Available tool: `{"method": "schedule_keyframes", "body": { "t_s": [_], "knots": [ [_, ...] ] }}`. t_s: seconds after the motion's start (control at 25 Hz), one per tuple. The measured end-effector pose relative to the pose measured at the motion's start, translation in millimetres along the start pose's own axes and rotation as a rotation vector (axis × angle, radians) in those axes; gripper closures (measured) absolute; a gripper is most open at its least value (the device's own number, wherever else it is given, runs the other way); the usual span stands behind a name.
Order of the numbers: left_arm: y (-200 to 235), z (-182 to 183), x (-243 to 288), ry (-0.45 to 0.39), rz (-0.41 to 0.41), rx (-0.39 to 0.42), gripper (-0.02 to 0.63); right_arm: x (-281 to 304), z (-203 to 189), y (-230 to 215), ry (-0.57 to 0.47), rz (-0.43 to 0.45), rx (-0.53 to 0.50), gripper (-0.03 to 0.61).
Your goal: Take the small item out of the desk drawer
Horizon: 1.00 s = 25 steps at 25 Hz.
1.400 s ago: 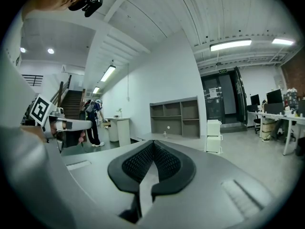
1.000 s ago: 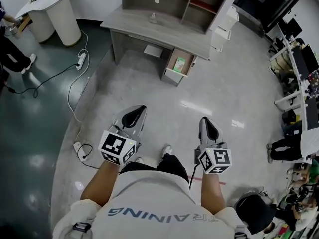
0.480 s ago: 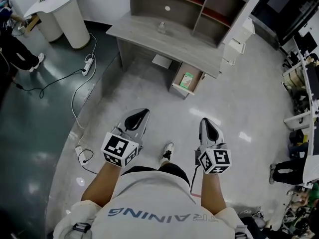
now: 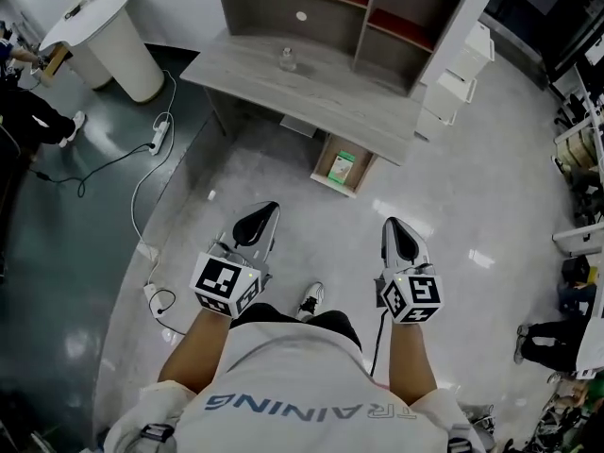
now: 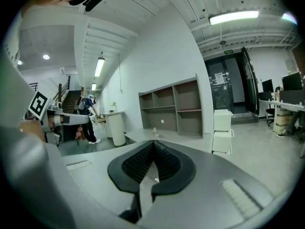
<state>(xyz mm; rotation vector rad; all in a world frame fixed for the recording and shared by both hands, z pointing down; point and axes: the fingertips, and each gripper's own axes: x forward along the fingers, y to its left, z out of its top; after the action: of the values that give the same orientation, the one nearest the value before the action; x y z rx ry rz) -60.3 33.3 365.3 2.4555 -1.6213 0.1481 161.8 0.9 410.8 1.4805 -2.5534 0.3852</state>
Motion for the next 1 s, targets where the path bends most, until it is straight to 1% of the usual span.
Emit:
{"method": "schedule_keyframes", "body": {
  "t_s": [0.16, 0.28, 0.56, 0.68, 0.8, 1.0],
  "knots": [
    [-6.7, -5.4, 35.9, 0.042, -0.013, 0.013, 0.615, 16.8, -4.8, -32.4, 0.015, -0.009, 0.024, 0.565],
    [-6.6, -7.6, 58.0, 0.071, -0.033, 0.020, 0.615, 23.6, -12.9, -49.3, 0.024, -0.036, 0.060, 0.565],
    [1.0, -6.1, 109.7, 0.087, -0.111, 0.040, 0.615, 42.2, -18.2, -77.7, 0.043, -0.120, 0.092, 0.565],
    [17.5, -11.3, 132.1, 0.088, -0.157, 0.046, 0.615, 58.3, -23.4, -78.1, 0.055, -0.173, 0.092, 0.565],
    [39.1, -19.8, 152.7, 0.109, -0.208, 0.042, 0.615, 75.0, -25.9, -69.3, 0.068, -0.231, 0.098, 0.565],
    [74.5, -21.6, 181.5, 0.127, -0.289, 0.076, 0.615, 117.9, -18.3, -57.3, 0.074, -0.300, 0.109, 0.565]
  ]
}}
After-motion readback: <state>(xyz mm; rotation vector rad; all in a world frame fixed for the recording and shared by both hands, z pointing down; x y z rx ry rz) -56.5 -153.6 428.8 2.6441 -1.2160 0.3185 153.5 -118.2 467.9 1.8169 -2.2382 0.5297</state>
